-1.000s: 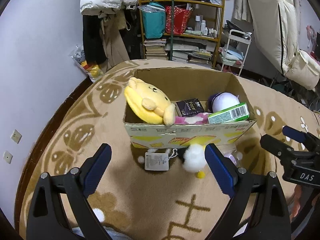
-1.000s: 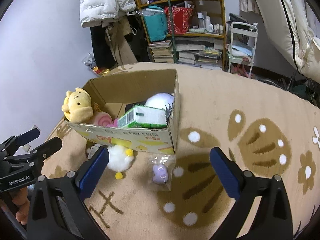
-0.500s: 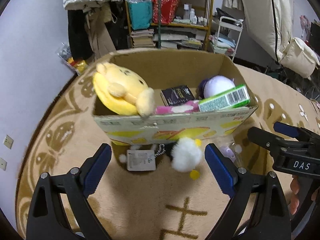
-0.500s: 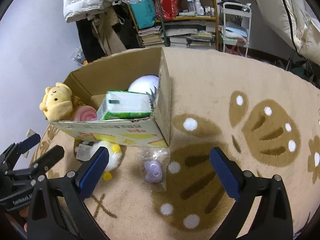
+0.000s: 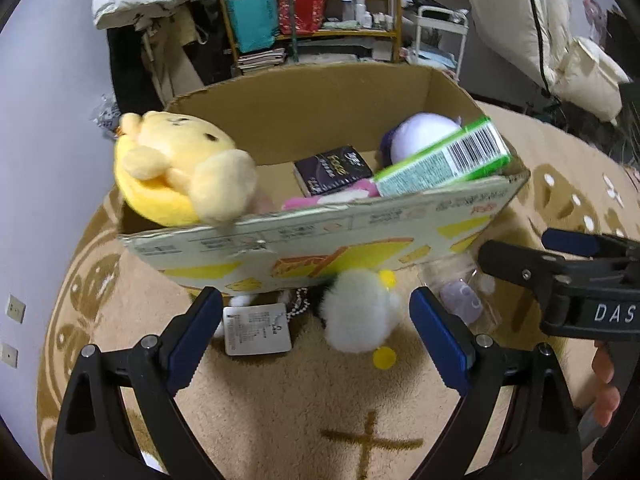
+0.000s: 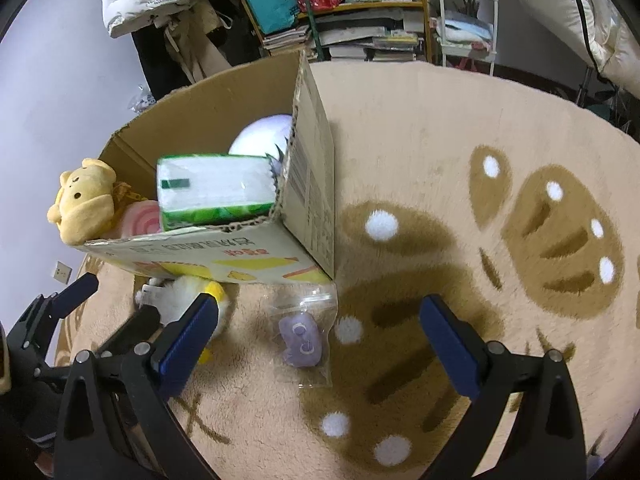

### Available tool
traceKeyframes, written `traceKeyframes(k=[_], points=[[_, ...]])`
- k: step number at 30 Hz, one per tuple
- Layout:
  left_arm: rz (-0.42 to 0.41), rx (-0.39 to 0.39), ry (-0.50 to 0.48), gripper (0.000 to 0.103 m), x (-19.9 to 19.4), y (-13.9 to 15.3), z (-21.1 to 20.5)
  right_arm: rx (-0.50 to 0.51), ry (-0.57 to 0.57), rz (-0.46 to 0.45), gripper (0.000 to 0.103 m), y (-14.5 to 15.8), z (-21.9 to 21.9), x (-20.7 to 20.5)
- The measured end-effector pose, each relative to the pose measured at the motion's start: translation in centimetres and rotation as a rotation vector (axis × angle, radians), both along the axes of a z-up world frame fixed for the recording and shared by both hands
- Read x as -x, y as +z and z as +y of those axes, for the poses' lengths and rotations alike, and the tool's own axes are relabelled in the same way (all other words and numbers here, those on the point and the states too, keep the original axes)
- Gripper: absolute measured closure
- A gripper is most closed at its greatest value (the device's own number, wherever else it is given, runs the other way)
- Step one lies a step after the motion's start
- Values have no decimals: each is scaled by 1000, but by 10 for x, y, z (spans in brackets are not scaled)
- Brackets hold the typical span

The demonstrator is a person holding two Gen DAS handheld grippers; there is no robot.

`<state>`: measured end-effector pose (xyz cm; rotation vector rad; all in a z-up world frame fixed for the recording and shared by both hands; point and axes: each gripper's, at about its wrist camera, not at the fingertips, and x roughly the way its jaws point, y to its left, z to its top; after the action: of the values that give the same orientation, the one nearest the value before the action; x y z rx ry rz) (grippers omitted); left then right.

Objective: Organize soft objects
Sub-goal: 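Grasp the white fluffy chick plush with the left gripper while the right grasps the clear bag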

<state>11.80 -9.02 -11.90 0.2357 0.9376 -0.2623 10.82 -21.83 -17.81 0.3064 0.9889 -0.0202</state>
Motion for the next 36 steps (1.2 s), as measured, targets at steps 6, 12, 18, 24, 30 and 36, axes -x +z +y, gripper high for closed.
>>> traceKeyframes(k=[6,12,18,24,30,36], points=[[37,-1,-26,10,-2,-11,-7,-4,5,20,0,-7,2,-7],[54,2,-36,10,-7,-19,-10,-20,11,38,0,-14,4,-14],[84,-4,-59,10,-11,-30,-17,-25,16,79,0,-25,6,-20],[99,-15,-46,10,-14,-38,-18,-29,15,121,0,-33,9,-27],[127,-33,-62,10,-18,-50,-20,-29,22,189,7,-47,9,-31],[133,-47,-89,10,-19,-55,-27,-13,28,205,7,-51,15,-37]])
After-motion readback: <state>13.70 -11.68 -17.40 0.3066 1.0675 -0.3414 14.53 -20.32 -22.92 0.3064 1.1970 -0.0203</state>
